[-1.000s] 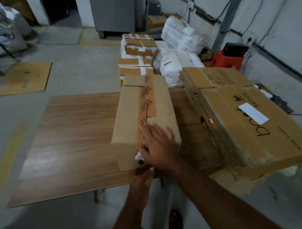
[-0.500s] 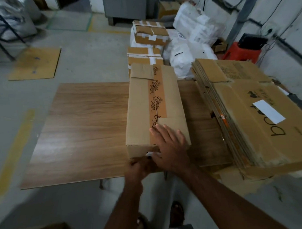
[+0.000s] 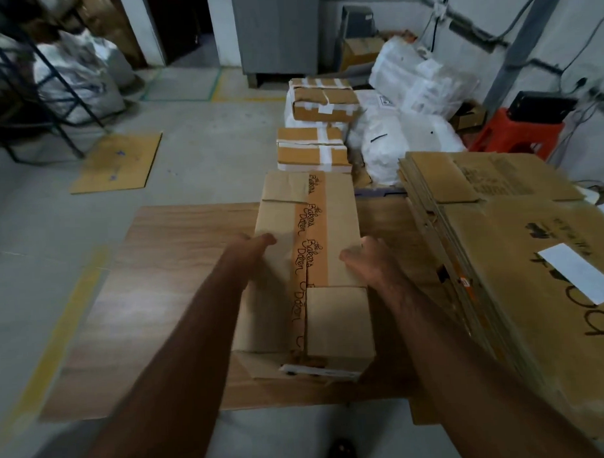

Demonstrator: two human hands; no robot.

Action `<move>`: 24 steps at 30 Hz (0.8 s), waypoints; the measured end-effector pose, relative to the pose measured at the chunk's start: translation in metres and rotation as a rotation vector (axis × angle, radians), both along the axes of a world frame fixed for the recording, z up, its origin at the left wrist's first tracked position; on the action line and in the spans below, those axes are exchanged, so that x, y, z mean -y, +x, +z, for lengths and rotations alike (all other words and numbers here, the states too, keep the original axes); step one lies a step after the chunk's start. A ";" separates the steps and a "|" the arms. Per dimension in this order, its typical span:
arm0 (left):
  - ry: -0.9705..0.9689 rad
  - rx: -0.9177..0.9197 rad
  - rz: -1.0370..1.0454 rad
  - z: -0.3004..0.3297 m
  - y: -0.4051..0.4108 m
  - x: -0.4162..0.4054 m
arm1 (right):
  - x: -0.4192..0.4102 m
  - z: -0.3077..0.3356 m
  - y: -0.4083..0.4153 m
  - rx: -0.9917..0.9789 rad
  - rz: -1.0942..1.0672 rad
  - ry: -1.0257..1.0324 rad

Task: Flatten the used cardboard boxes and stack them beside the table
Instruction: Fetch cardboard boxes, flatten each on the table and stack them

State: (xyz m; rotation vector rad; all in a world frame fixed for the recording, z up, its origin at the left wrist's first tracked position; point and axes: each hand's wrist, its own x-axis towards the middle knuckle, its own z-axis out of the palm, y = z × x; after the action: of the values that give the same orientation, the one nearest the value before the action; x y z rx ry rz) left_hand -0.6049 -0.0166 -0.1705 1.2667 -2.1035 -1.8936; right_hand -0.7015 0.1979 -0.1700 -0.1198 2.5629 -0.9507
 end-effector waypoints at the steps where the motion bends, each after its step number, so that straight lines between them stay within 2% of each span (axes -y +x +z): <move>1: 0.007 0.026 0.014 0.001 -0.010 -0.004 | -0.001 -0.003 -0.007 0.020 0.020 0.004; 4: -0.049 0.073 0.078 -0.002 -0.034 -0.011 | -0.006 -0.003 -0.022 0.125 0.020 -0.049; 8: -0.437 0.149 -0.029 0.008 -0.059 -0.002 | -0.013 0.017 -0.003 0.225 0.034 -0.181; 11: -0.631 0.196 -0.214 0.020 -0.077 0.008 | -0.018 0.038 0.050 0.369 0.097 -0.311; 13: -0.817 0.229 -0.394 0.015 -0.086 0.008 | -0.014 0.034 0.084 0.527 0.073 -0.443; 15: -0.893 0.211 -0.588 0.000 -0.091 0.003 | -0.003 0.018 0.107 0.573 0.055 -0.456; 17: -0.943 0.126 -0.714 -0.023 -0.087 -0.004 | 0.008 -0.002 0.117 0.536 0.022 -0.395; 19: -1.027 0.050 -0.746 -0.039 -0.081 -0.007 | 0.017 -0.014 0.122 0.491 -0.031 -0.343; 21: -1.001 -0.006 -0.770 -0.038 -0.078 -0.003 | 0.021 -0.017 0.124 0.421 -0.042 -0.264; 24: -0.922 -0.079 -0.743 -0.026 -0.057 0.010 | 0.019 -0.003 0.125 0.123 0.086 -0.096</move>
State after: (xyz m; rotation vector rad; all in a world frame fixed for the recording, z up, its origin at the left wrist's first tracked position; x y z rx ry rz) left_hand -0.6619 -0.0271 -0.1967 0.2175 -3.0353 -0.7317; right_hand -0.5762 0.1788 -0.1731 -0.1908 2.3811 -1.0162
